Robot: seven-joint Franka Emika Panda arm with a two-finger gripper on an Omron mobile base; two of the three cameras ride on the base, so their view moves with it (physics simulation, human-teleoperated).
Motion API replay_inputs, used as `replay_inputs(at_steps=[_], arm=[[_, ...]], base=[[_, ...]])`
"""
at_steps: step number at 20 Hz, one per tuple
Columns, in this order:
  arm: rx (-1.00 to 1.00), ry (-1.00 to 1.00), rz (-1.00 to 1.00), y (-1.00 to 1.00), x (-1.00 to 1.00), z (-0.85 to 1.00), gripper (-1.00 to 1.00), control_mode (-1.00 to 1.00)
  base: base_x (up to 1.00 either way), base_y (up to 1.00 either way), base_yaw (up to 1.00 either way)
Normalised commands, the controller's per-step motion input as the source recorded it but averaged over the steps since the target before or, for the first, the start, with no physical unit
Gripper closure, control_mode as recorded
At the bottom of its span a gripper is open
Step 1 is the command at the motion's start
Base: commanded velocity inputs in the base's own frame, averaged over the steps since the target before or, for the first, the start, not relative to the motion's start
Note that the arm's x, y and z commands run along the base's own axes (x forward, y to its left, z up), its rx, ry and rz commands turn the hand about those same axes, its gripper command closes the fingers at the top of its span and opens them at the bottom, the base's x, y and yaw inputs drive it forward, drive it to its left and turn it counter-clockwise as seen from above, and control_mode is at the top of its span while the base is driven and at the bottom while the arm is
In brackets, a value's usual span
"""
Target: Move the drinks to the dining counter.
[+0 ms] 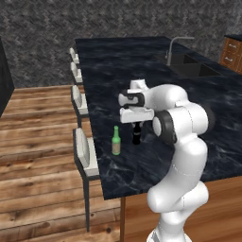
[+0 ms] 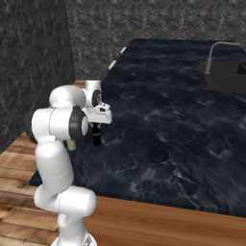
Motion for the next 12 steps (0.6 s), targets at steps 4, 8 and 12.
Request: replay_inputs(at_steps=[4, 8, 12], arm=[[0.00, -0.14, 0.00, 0.00, -0.03, -0.15, 1.00, -1.00], [0.00, -0.01, 0.00, 0.00, 0.00, -0.03, -1.00, -1.00], [0.00, 0.00, 0.00, 0.00, 0.00, 0.00, -1.00, -1.00]], base=[[0.00, 0.00, 0.00], [0.00, 0.00, 0.00], [0.00, 0.00, 0.00]])
